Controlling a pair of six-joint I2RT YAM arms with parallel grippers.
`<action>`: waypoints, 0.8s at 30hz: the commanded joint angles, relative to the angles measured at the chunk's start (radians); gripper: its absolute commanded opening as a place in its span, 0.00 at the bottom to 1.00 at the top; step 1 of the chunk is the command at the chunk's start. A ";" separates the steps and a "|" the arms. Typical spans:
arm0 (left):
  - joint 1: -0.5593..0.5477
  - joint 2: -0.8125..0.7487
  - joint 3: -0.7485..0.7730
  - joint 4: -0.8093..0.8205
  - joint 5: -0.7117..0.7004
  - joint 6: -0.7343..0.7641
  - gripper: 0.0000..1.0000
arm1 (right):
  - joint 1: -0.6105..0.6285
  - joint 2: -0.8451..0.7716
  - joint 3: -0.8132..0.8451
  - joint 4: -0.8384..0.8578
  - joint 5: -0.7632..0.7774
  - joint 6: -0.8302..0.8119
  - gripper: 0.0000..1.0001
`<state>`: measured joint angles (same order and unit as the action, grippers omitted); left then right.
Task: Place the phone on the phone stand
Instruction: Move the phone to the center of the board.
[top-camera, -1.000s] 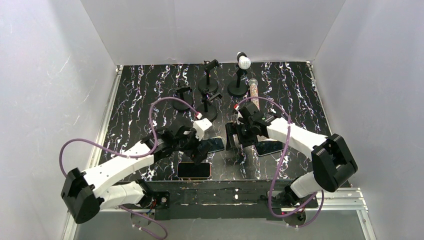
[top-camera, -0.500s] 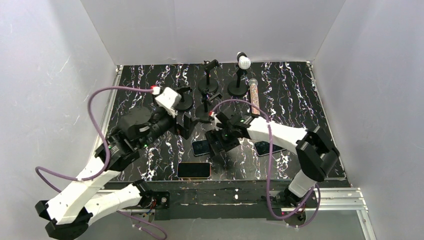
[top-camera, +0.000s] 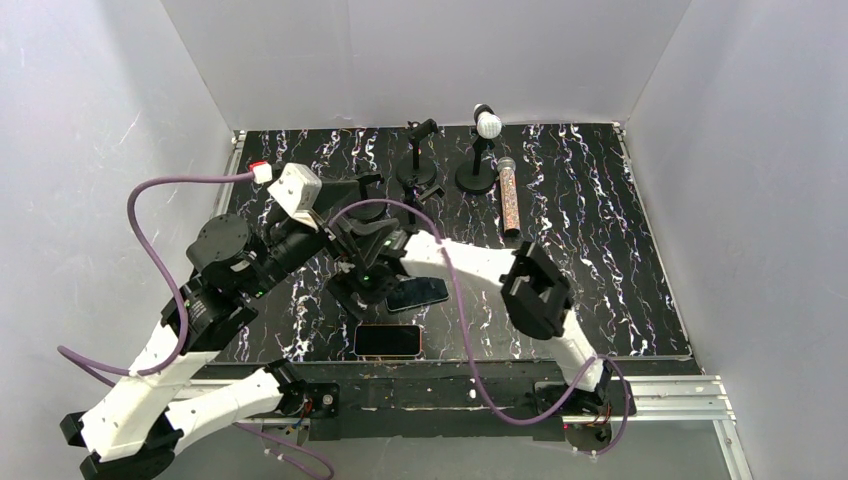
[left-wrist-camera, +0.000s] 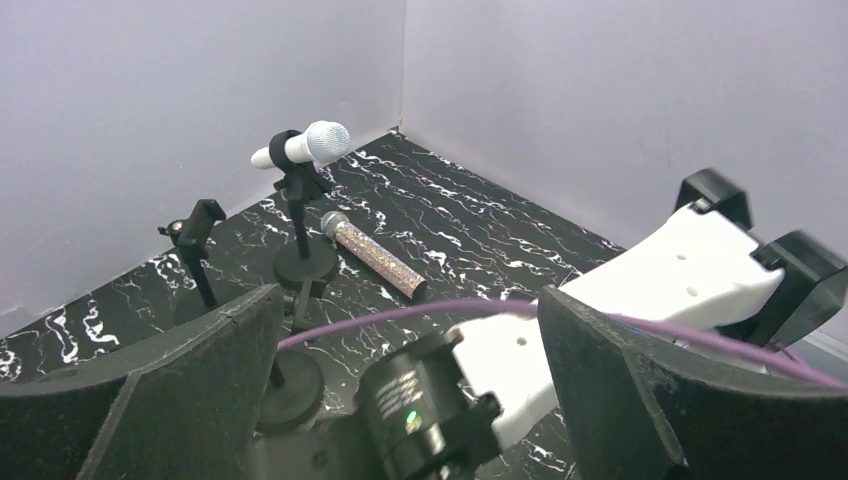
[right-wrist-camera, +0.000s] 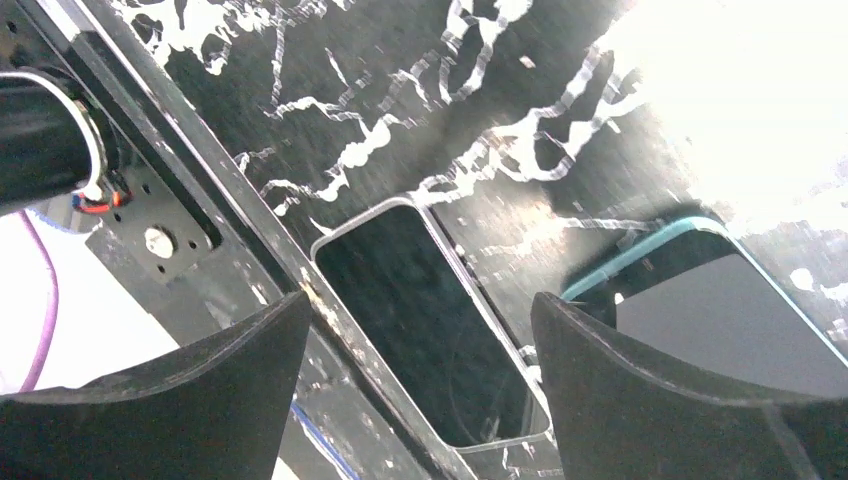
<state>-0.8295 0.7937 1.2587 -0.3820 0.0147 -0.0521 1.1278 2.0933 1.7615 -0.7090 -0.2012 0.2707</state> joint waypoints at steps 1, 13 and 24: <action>-0.003 -0.027 -0.030 0.024 0.030 -0.016 0.99 | 0.069 0.120 0.207 -0.167 0.089 -0.061 0.87; -0.004 -0.049 -0.053 0.002 0.039 -0.035 0.99 | 0.178 0.303 0.407 -0.253 0.375 -0.115 0.87; -0.003 -0.063 -0.063 0.002 0.034 -0.031 0.99 | 0.195 0.308 0.342 -0.233 0.403 -0.133 0.85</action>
<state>-0.8295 0.7391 1.2057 -0.3737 0.0429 -0.0834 1.3128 2.4134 2.1304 -0.9371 0.1558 0.1722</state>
